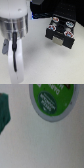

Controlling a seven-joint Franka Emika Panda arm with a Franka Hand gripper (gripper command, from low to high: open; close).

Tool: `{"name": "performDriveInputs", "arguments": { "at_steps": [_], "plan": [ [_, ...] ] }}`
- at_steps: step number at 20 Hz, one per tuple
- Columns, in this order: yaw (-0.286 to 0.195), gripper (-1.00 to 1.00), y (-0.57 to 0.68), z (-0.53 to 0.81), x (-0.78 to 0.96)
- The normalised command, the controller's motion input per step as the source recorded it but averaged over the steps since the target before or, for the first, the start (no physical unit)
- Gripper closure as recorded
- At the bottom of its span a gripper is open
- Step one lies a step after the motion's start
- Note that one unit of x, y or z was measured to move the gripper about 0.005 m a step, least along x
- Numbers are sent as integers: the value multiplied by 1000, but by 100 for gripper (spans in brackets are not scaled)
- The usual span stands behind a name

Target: Open the kcup holder, insert the kcup into the holder, and close the kcup holder

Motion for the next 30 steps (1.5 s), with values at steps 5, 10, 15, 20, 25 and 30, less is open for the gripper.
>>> {"name": "performDriveInputs", "arguments": {
  "at_steps": [5,10,15,20,25,30],
  "plan": [
    [-92,-100,-7,-103,48],
    [-90,-100,-100,-156,23],
    [-86,100,-97,-101,50],
    [-60,100,-99,11,4],
    [-40,100,-109,130,0],
    [-8,100,-109,146,0]
  ]
}}
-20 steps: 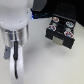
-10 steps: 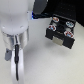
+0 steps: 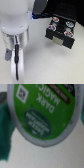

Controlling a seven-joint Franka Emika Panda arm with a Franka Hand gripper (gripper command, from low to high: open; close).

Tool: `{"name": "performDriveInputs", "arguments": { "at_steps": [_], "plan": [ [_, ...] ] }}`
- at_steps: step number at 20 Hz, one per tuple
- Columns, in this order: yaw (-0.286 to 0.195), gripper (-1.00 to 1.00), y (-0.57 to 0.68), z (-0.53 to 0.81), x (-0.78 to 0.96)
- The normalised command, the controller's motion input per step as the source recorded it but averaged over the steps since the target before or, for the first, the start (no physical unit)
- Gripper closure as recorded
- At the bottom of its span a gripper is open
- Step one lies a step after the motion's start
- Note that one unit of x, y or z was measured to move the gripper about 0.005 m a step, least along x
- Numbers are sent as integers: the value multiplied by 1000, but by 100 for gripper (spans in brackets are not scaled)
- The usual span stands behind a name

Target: Open the kcup holder, insert the kcup into the holder, and close the kcup holder

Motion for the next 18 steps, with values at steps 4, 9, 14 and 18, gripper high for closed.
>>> {"name": "performDriveInputs", "arguments": {
  "at_steps": [4,9,14,18],
  "plan": [
    [-1,100,138,561,0],
    [3,100,437,908,8],
    [47,100,578,812,3],
    [61,100,628,746,0]
  ]
}}
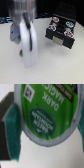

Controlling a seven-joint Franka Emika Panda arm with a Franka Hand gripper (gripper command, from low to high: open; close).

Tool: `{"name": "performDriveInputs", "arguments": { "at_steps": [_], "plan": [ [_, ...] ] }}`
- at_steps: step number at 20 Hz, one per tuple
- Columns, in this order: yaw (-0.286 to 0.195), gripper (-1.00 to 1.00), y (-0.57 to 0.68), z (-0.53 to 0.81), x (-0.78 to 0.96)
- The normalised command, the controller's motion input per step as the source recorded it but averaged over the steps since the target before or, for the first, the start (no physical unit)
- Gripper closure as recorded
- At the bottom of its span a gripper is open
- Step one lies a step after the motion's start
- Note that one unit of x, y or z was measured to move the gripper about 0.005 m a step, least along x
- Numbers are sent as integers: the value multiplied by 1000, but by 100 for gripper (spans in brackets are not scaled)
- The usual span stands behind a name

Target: Open the kcup holder, insert the kcup into the holder, and close the kcup holder

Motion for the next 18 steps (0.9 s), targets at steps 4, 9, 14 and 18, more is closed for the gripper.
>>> {"name": "performDriveInputs", "arguments": {
  "at_steps": [4,9,14,18],
  "plan": [
    [61,100,633,637,0],
    [68,100,632,472,-57],
    [79,100,625,329,-151],
    [85,100,618,250,-199]
  ]
}}
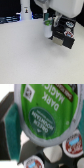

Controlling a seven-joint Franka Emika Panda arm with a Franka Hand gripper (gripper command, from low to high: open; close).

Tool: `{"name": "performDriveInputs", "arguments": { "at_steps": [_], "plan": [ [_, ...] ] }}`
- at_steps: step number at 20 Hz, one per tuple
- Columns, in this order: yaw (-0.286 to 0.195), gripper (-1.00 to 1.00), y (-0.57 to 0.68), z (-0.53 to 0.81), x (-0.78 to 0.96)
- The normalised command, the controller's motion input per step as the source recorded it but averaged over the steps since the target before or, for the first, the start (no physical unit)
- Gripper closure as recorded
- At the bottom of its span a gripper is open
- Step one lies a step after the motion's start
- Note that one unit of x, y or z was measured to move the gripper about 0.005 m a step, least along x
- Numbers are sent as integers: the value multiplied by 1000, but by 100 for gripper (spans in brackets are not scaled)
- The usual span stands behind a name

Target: Open the kcup holder, insert the kcup into the holder, and close the kcup holder

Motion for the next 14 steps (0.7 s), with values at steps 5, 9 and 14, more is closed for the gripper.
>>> {"name": "performDriveInputs", "arguments": {
  "at_steps": [5,9,14],
  "plan": [
    [91,100,604,127,-215],
    [110,100,544,-2,-284],
    [122,100,450,-75,-486]
  ]
}}
